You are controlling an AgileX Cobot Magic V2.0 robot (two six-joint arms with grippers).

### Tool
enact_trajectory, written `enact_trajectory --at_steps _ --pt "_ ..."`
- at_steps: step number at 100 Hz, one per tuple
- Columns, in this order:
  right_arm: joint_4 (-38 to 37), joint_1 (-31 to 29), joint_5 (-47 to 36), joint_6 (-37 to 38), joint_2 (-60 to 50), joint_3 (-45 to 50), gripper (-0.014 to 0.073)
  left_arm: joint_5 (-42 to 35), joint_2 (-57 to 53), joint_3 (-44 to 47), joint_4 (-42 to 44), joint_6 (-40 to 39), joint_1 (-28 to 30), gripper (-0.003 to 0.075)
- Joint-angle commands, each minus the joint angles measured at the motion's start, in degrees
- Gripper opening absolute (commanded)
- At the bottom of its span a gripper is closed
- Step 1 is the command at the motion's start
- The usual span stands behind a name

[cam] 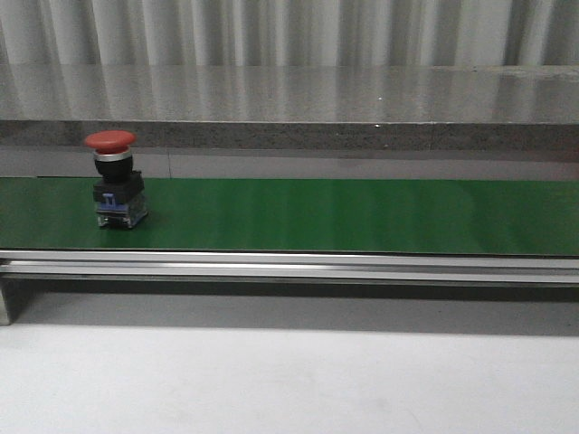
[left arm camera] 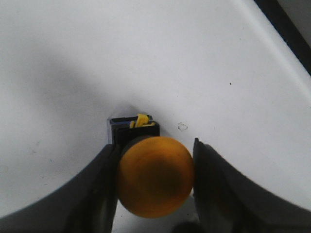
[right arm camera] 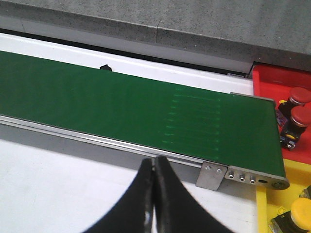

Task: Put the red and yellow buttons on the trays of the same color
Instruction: 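Grasp the yellow push button with the left gripper and place it on the belt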

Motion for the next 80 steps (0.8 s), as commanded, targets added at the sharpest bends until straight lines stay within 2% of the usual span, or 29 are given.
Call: enact_trajectory --at_steps 1,22,35,56,80 --pt "0.1 0.0 -4.1 -0.4 0.5 -1.2 -0.0066 -1.1 -3.6 -1.8 -0.9 -0.6 0.1 0.0143" --pt "0.1 0.0 -4.1 -0.4 0.5 -1.2 -0.0066 1.6 -7.9 -1.8 -0.5 2.3 0.0 0.0115" --pt "0.1 0.0 -4.1 -0.4 0.5 -1.2 -0.0066 2.7 -13.3 0.8 5.2 6.0 -1.7 0.0115" --pt "0.1 0.0 -4.1 -0.4 0.5 -1.2 -0.0066 -8.7 -28.6 16.4 6.3 9.3 -7.2 0.0115" --pt "0.1 0.0 -4.1 -0.4 0.5 -1.2 -0.0066 -14.0 -37.4 30.8 5.5 9.4 -10.6 0.0115"
